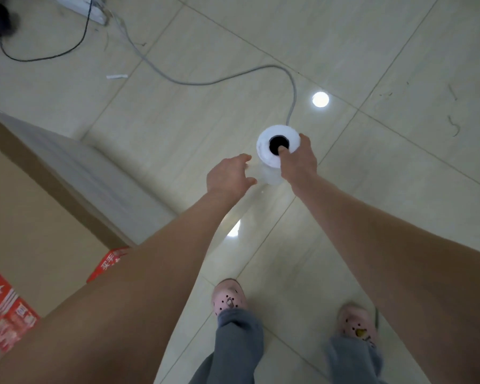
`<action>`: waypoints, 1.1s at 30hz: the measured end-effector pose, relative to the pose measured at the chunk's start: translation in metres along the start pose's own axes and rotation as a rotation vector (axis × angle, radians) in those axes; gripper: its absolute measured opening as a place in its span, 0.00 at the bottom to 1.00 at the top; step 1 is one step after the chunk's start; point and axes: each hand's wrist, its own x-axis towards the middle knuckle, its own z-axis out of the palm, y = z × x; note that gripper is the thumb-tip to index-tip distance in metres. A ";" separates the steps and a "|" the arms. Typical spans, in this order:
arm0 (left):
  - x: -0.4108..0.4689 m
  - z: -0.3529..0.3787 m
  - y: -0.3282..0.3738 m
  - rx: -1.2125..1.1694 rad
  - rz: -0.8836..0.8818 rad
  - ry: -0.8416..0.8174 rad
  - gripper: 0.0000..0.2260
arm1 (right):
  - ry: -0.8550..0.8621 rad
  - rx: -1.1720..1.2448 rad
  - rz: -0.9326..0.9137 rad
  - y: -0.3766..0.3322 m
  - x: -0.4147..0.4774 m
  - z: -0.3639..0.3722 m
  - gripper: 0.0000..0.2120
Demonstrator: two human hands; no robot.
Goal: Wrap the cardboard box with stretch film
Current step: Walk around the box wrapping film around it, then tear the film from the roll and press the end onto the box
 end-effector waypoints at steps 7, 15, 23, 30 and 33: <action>-0.029 0.029 0.006 0.098 -0.172 0.265 0.12 | -0.044 -0.187 -0.215 0.032 -0.002 -0.020 0.30; -0.037 0.067 0.000 0.107 -0.201 0.368 0.16 | 0.133 -0.740 -0.896 0.059 -0.014 -0.032 0.29; -0.026 0.083 -0.015 0.220 -0.030 0.586 0.26 | 0.218 -0.862 -0.939 0.054 0.005 -0.009 0.40; 0.008 0.089 -0.009 0.227 0.014 0.616 0.22 | 0.142 -0.754 -0.708 0.032 0.026 -0.004 0.44; 0.018 0.087 -0.007 0.158 -0.002 0.677 0.12 | 0.066 -0.698 -0.792 0.027 0.032 -0.004 0.39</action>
